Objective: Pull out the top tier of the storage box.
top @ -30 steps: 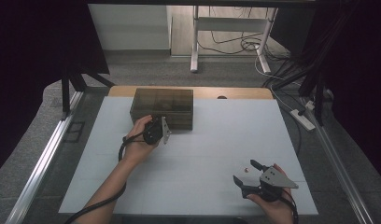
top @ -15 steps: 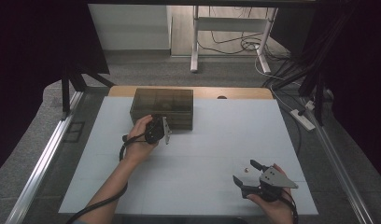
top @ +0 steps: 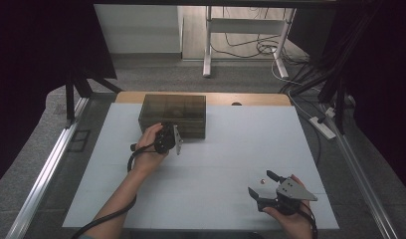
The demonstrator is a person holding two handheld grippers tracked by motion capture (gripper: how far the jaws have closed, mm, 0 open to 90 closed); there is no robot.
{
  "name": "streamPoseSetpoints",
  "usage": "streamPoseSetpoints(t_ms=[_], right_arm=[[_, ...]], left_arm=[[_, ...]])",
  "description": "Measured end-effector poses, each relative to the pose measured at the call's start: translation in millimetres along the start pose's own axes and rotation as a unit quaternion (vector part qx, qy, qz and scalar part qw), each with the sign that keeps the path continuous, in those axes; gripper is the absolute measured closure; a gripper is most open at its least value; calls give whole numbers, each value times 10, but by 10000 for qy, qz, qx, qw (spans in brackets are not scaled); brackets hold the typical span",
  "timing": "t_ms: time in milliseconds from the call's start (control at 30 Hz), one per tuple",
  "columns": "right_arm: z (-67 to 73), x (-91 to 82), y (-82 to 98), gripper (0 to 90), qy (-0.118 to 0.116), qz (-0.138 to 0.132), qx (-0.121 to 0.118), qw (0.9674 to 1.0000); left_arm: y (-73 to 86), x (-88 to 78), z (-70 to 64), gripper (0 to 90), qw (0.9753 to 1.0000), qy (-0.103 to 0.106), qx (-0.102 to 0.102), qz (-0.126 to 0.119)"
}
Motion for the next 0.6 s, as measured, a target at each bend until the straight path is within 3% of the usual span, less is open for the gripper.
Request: streamPoseSetpoints(t_ms=[433,600], right_arm=[[2,-1,1,129,-1,5,-3,10000],[0,-1,2,129,1,9,-5,10000]], left_arm=[[-33,-1,-19,750,9997,-195,156,-15],[-30,4,-35,751,9996,-267,111,-31]])
Point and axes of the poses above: each handheld gripper's, and its own axes: x roughly forward along the jaws, y roughly out of its underside, z roughly to its left, the point moved 7 cm from there along x, roughly forward along the jaws, and after that the axes turned 8 degrees about z, right-handed, at the moved point
